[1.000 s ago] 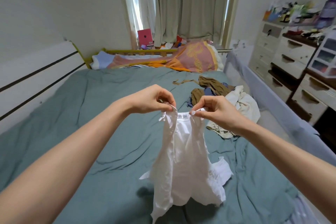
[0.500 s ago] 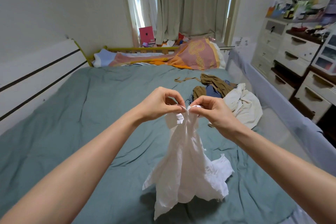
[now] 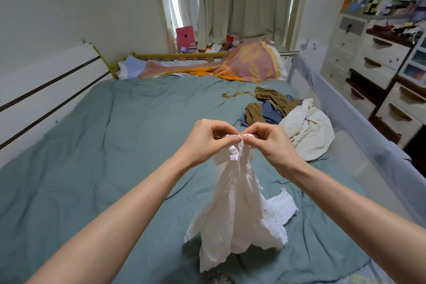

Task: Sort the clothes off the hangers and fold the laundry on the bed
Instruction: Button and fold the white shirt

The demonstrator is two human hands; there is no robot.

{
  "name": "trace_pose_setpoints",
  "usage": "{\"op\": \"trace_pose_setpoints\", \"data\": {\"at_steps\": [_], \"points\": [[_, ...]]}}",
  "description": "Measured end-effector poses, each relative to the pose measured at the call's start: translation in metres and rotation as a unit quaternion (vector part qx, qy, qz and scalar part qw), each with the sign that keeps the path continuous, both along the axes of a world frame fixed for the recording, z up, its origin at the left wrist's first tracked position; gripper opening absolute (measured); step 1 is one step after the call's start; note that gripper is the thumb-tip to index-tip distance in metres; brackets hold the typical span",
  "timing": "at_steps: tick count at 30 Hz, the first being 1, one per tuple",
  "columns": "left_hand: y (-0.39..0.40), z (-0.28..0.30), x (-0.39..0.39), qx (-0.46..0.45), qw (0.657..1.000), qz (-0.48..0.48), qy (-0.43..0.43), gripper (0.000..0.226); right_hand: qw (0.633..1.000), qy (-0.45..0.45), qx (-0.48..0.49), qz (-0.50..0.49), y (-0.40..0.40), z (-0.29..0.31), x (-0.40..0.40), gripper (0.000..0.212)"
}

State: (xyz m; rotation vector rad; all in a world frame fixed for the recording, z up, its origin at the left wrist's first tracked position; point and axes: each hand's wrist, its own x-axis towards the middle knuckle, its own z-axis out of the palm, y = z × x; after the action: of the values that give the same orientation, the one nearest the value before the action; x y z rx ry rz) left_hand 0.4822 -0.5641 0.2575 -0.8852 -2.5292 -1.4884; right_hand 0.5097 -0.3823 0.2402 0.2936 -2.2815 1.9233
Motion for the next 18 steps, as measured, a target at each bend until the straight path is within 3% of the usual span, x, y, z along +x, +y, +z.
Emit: {"op": "trace_pose_setpoints", "data": {"at_steps": [5,9,18], "points": [[-0.002,-0.013,0.000,-0.029,0.997,0.040,0.055,0.006,0.998,-0.009,0.052,0.045,0.002,-0.002,0.005,0.007],[0.001,-0.020,0.003,-0.081,0.992,0.028,0.095,0.010,0.992,0.020,0.126,-0.017,-0.003,-0.006,0.003,0.008],[-0.004,-0.018,0.007,-0.148,0.988,-0.028,0.042,0.013,0.991,-0.030,0.132,0.019,0.004,-0.007,0.007,0.006]]}}
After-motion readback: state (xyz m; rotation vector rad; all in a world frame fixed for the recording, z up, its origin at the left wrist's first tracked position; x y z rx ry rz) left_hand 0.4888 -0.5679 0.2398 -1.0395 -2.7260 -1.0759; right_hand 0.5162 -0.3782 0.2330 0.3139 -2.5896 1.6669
